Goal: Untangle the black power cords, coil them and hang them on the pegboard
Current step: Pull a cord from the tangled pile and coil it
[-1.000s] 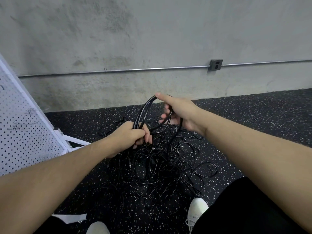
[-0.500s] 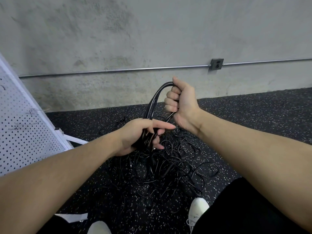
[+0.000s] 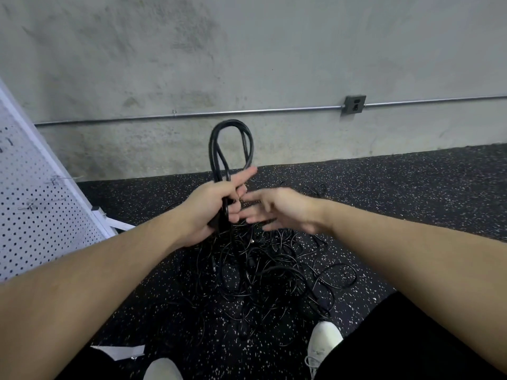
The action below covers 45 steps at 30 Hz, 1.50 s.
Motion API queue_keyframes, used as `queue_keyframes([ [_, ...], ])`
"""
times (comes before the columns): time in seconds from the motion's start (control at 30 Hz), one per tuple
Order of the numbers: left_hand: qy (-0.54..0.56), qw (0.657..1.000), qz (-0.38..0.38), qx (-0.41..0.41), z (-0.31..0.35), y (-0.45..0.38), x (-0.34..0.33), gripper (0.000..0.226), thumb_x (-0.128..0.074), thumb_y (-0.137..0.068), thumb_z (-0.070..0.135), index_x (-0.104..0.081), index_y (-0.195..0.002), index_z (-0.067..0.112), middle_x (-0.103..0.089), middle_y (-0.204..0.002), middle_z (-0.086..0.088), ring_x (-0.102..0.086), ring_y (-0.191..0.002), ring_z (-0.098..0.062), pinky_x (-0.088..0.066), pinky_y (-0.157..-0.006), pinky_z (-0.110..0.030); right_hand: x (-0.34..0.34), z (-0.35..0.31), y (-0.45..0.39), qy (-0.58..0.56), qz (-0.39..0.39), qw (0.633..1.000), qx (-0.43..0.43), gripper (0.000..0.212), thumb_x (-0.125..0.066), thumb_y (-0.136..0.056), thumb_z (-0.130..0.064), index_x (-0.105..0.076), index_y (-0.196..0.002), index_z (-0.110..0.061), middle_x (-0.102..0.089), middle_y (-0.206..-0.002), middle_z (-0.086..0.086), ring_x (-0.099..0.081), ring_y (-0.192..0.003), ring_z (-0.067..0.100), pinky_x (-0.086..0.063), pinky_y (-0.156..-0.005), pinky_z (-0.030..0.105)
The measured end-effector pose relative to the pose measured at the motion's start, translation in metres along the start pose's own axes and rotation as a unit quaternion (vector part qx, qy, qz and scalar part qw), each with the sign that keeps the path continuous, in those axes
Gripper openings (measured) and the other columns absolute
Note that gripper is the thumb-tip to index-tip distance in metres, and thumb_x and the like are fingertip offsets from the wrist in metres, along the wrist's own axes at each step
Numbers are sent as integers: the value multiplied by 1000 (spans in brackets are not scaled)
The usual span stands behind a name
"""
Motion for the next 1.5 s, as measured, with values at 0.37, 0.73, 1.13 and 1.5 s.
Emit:
queue_keyframes([
  [0.37, -146, 974, 172, -19, 0, -11, 33, 61, -40, -93, 3, -62, -140, 34, -52, -75, 6, -40, -51, -10, -31, -57, -31, -27, -31, 4, 336, -11, 940, 57, 37, -61, -98, -45, -54, -69, -23, -50, -59, -2, -44, -53, 17, -40, -60, 29],
  [0.73, -357, 930, 82, 34, -6, -10, 27, 30, -56, -102, 38, -70, -129, 36, -71, -126, 6, -64, -119, -16, -45, -110, -36, -1, -52, 20, 494, 146, 839, 177, 39, -68, -89, -57, -56, -62, -31, -55, -51, -17, -46, -50, 3, -35, -54, 27],
  [1.13, -449, 892, -23, 55, -5, 5, 17, 28, -68, -91, 23, -71, -111, 42, -67, -126, 19, -58, -121, -6, -40, -95, -17, 22, -46, 27, 384, 132, 900, 156, 34, -74, -90, -42, -62, -77, -13, -54, -64, -9, -45, -52, 0, -36, -54, 17],
  [1.5, -436, 893, -84, 74, 1, 12, 28, 41, -46, -105, 22, -76, -111, 50, -38, -81, -2, -37, -63, -9, -38, -55, -21, 24, -51, 32, 136, 157, 964, 166, 21, -70, -95, -31, -63, -86, -14, -57, -77, -2, -47, -61, 12, -34, -54, 18],
])
Point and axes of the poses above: each hand's wrist, its own y-axis away from the middle knuckle, its own x-axis out of the back of the hand, z = x × y, the point moved 2 cm from there along -y, towards the middle knuckle
